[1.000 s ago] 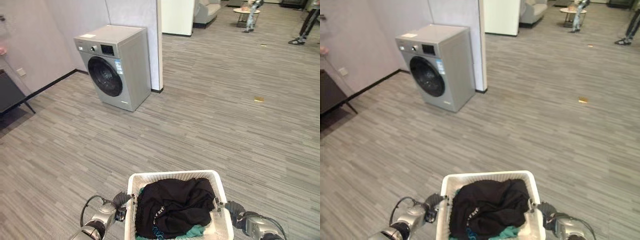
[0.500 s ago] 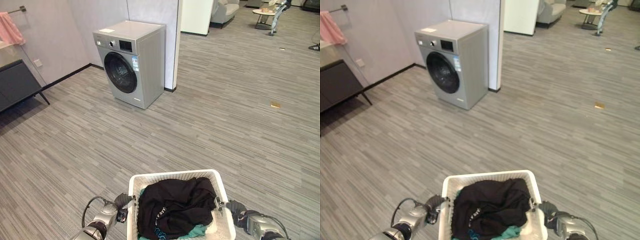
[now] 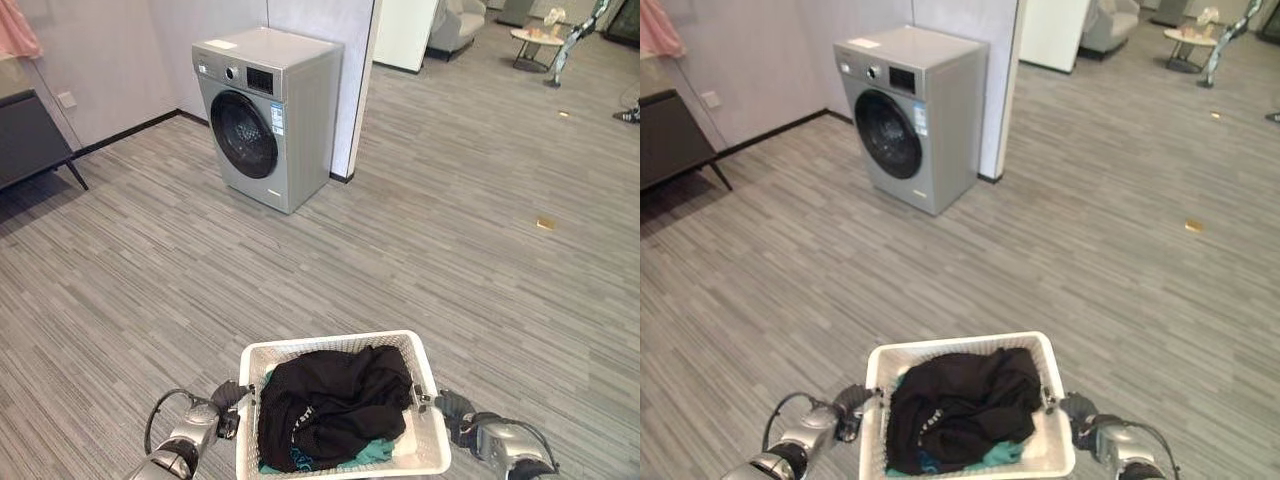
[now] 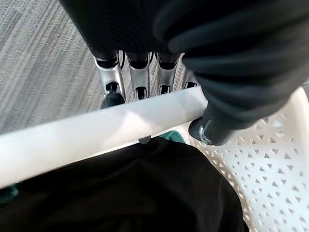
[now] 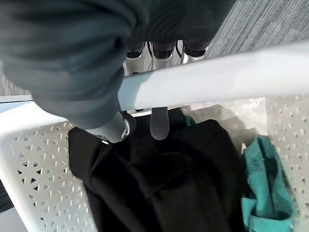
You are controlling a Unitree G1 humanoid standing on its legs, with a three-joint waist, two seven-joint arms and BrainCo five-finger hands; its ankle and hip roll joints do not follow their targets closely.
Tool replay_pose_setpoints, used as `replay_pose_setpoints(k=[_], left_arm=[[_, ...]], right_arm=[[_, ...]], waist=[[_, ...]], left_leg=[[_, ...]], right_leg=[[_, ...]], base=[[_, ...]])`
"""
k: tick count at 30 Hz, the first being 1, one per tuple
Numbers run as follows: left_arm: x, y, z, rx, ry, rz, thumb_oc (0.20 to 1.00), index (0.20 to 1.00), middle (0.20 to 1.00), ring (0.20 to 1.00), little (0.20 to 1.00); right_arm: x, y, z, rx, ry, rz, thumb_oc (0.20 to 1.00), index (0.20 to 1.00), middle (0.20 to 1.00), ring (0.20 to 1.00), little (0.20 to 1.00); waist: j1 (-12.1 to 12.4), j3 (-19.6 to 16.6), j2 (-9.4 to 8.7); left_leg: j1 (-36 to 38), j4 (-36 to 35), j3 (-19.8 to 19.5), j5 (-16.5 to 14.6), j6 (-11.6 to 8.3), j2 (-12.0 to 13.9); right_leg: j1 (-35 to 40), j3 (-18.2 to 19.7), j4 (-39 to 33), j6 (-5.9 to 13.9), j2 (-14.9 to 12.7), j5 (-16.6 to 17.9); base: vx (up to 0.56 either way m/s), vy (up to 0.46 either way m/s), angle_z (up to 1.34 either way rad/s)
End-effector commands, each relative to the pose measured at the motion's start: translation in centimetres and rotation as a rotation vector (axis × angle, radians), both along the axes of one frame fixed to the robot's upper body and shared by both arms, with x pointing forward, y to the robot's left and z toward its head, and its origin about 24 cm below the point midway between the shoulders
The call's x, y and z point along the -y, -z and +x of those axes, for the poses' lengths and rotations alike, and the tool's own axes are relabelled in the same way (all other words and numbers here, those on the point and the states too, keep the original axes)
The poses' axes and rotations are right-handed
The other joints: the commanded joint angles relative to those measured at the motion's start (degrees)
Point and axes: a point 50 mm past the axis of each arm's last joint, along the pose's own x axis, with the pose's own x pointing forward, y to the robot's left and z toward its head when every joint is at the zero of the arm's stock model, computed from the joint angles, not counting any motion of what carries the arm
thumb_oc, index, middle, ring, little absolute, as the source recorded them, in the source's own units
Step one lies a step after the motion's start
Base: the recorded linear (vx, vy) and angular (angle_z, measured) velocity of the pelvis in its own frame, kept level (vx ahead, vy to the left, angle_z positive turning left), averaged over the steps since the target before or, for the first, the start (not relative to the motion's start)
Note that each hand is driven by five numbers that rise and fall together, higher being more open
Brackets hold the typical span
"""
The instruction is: Grab the laundry basket,head to the washer,open it,put in the laundry and shut it.
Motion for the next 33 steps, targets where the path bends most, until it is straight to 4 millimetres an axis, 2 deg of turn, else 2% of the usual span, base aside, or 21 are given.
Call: replay_pose_setpoints(k=[1,5,7,8,9,10,11,12,15,16,17,18,19,20,21,24,26,27,28,30,33], left_arm=[[1.5,1.0,-1.2,-0.022,-0.02,-0.07,0.2,0.2,0.2,0.2,0.2],[2.0,1.2,-1.4,-0.033,-0.012,-0.081,0.2,0.2,0.2,0.2,0.2],[2.8,1.4,-1.4,-0.04,-0.03,-0.121,0.2,0.2,0.2,0.2,0.2],[2.7,1.4,-1.4,-0.04,-0.03,-0.121,0.2,0.2,0.2,0.2,0.2],[2.5,1.1,-1.0,-0.031,-0.048,-0.127,0.2,0.2,0.2,0.2,0.2],[2.5,1.1,-1.0,-0.031,-0.048,-0.127,0.2,0.2,0.2,0.2,0.2],[2.3,0.6,-0.3,-0.01,-0.061,-0.133,0.2,0.2,0.2,0.2,0.2],[2.4,0.6,-0.3,-0.015,-0.067,-0.135,0.2,0.2,0.2,0.2,0.2],[2.8,0.5,0.1,-0.011,-0.065,-0.143,0.2,0.2,0.2,0.2,0.2],[2.7,0.5,0.0,-0.012,-0.065,-0.138,0.2,0.2,0.2,0.2,0.2],[2.8,0.5,0.0,-0.012,-0.065,-0.138,0.2,0.2,0.2,0.2,0.2],[2.7,0.5,0.0,-0.008,-0.061,-0.131,0.2,0.2,0.2,0.2,0.2],[2.9,0.6,-0.1,-0.008,-0.058,-0.136,0.2,0.2,0.2,0.2,0.2],[2.9,0.6,-0.1,-0.008,-0.058,-0.136,0.2,0.2,0.2,0.2,0.2],[3.0,0.4,0.1,0.007,-0.048,-0.141,0.2,0.2,0.2,0.2,0.2],[3.0,0.8,-0.6,-0.013,-0.041,-0.153,0.2,0.2,0.2,0.2,0.2],[2.7,1.3,-1.5,-0.032,-0.046,-0.146,0.2,0.2,0.2,0.2,0.2],[2.9,1.3,-1.6,-0.026,-0.025,-0.142,0.2,0.2,0.2,0.2,0.2],[2.9,1.3,-1.6,-0.026,-0.025,-0.142,0.2,0.2,0.2,0.2,0.2],[2.9,1.0,-1.3,-0.002,-0.024,-0.155,0.2,0.2,0.2,0.2,0.2],[2.5,0.6,-1.2,0.028,-0.036,-0.159,0.2,0.2,0.2,0.2,0.2]], right_arm=[[0.3,1.9,-6.3,-0.156,-0.09,0.075,0.2,0.2,0.2,0.2,0.2],[1.1,1.6,-7.4,-0.156,-0.108,0.058,0.2,0.2,0.2,0.2,0.2],[2.9,0.9,-8.0,-0.149,-0.086,0.019,0.2,0.2,0.2,0.2,0.2],[2.9,0.9,-8.0,-0.149,-0.086,0.02,0.2,0.2,0.2,0.2,0.2],[3.5,0.6,-8.1,-0.139,-0.061,0.008,0.2,0.2,0.2,0.2,0.2],[3.5,0.6,-8.1,-0.139,-0.06,0.009,0.2,0.2,0.2,0.2,0.2],[3.9,0.5,-8.4,-0.138,-0.048,0.004,0.2,0.2,0.2,0.2,0.2],[4.2,0.5,-8.7,-0.151,-0.03,0.0,0.2,0.2,0.2,0.2,0.2],[4.9,0.6,-9.1,-0.173,-0.003,-0.024,0.2,0.2,0.2,0.2,0.2],[5.3,0.4,-9.0,-0.166,-0.002,-0.042,0.2,0.2,0.2,0.2,0.2],[5.3,0.4,-9.0,-0.166,-0.002,-0.043,0.2,0.2,0.2,0.2,0.2],[5.5,0.4,-9.1,-0.168,-0.003,-0.048,0.2,0.2,0.2,0.2,0.2],[5.7,0.4,-9.1,-0.172,-0.019,-0.062,0.2,0.2,0.2,0.2,0.2],[5.7,0.4,-9.1,-0.172,-0.019,-0.062,0.2,0.2,0.2,0.2,0.2],[6.2,0.3,-8.7,-0.183,-0.038,-0.097,0.2,0.2,0.2,0.2,0.2],[6.1,0.6,-7.9,-0.215,-0.073,-0.11,0.2,0.2,0.2,0.2,0.2],[5.4,0.8,-7.3,-0.22,-0.111,-0.109,0.2,0.2,0.2,0.2,0.2],[4.5,1.1,-7.0,-0.216,-0.118,-0.08,0.2,0.2,0.2,0.2,0.2],[4.5,1.1,-7.0,-0.216,-0.118,-0.08,0.2,0.2,0.2,0.2,0.2],[3.9,1.1,-6.6,-0.197,-0.13,-0.06,0.2,0.2,0.2,0.2,0.2],[2.8,0.9,-5.4,-0.161,-0.185,-0.048,0.2,0.2,0.2,0.2,0.2]], waist=[[-5.19,0.77,0.82],[-6.87,0.26,0.97],[-8.13,0.31,2.01],[-8.23,0.18,1.89],[-8.27,0.63,-0.44],[-8.44,0.63,-0.18],[-7.12,1.84,-1.8],[-7.29,1.92,-2.16],[-6.55,2.4,-1.68],[-6.36,2.25,-0.47],[-6.41,2.27,-0.55],[-6.14,2.06,0.37],[-5.52,1.97,1.4],[-5.52,1.99,1.39],[-5.08,1.66,2.17],[-3.6,0.14,3.62],[-1.15,-1.48,4.13],[0.32,-1.93,2.8],[0.44,-2.01,2.94],[1.32,-2.32,1.56],[2.18,-1.99,0.79]], left_leg=[[5.37,0.24,-3.04,2.18,-5.3,-2.15],[6.37,4.31,-5.17,1.87,-6.35,-1.29],[1.58,18.55,-6.17,10.09,-10.55,1.63],[1.41,18.5,-6.26,10.25,-10.54,1.5],[-4.03,31.35,-1.79,16.61,-12.41,5.06],[-4.65,32.33,-2.11,16.16,-12.53,5.48],[-9.29,39.29,1.79,16.34,-12.79,8.19],[-10.82,38.98,5.69,17.12,-12.89,10.54],[-16.01,36.63,9.15,15.24,-12.79,12.8],[-18.34,26.03,9.02,14.9,-11.99,11.06],[-18.18,25.79,9.03,15.01,-11.95,10.89],[-19.58,18.2,8.8,15.8,-11.71,10.56],[-19.8,5.21,7.91,20.28,-11.95,11.39],[-19.76,5.18,7.92,20.29,-11.95,11.38],[-22.85,0.16,8.67,21.65,-12.87,14.16],[-22.17,0.16,10.46,23.44,-13.16,15.5],[-21.78,0.48,6.71,23.84,-11.93,13.29],[-23.63,6.43,4.19,20.99,-10.24,10.06],[-23.83,6.59,4.23,20.93,-10.24,10.27],[-24.42,10.84,6.59,17.3,-8.33,8.38],[-22.07,10.82,9.26,13.64,-5.78,5.41]], right_leg=[[-1.17,1.67,0.4,1.46,1.28,7.62],[0.53,3.5,2.71,-0.57,3.19,6.93],[4.35,1.4,3.79,-3.64,4.24,4.33],[4.22,1.36,3.74,-3.63,4.09,4.41],[7.59,0.25,3.28,-5.93,2.86,2.85],[7.48,-0.04,3.33,-6.04,3.12,2.84],[10.8,-1.07,2.83,-7.9,2.91,0.4],[12.22,-1.97,2.26,-8.07,2.53,-0.19],[15.64,-3.15,0.26,-7.83,2.34,-1.5],[17.13,-3.14,-0.97,-6.67,2.05,-1.94],[17.21,-3.18,-1.0,-6.63,1.94,-1.95],[18.08,-3.18,-1.58,-6.0,2.03,-2.66],[20.74,-2.78,-2.44,-4.88,1.33,-3.55],[20.76,-2.78,-2.45,-4.88,1.33,-3.55],[22.83,-2.77,-2.99,-4.06,0.26,-4.41],[26.97,-0.39,-3.2,-3.46,0.42,-6.65],[29.45,2.01,-2.76,-3.0,-1.08,-9.04],[31.62,2.27,0.32,-2.43,-4.31,-9.32],[31.43,2.41,0.28,-2.46,-4.17,-9.19],[29.9,3.21,4.53,-1.5,-6.99,-5.49],[26.14,3.46,10.42,-0.53,-10.04,4.69]], base=[[0.22,-0.077,0.44],[0.31,-0.192,0.54],[0.38,-0.281,0.68],[0.3,-0.347,0.74],[0.18,-0.264,0.71],[0.36,-0.51,0.56],[0.26,-0.334,0.33],[0.27,-0.329,0.38],[0.27,-0.065,0.36],[0.29,0.049,0.3],[0.33,0.127,0.36],[0.44,0.183,0.13],[0.44,0.182,-0.09],[0.62,0.223,-0.34],[0.51,0.141,-0.39],[0.68,0.18,-0.34],[0.73,0.233,-0.72],[0.42,0.15,-0.73],[0.59,0.223,-0.58],[0.39,0.205,-0.36],[0.4,0.257,-0.43]])
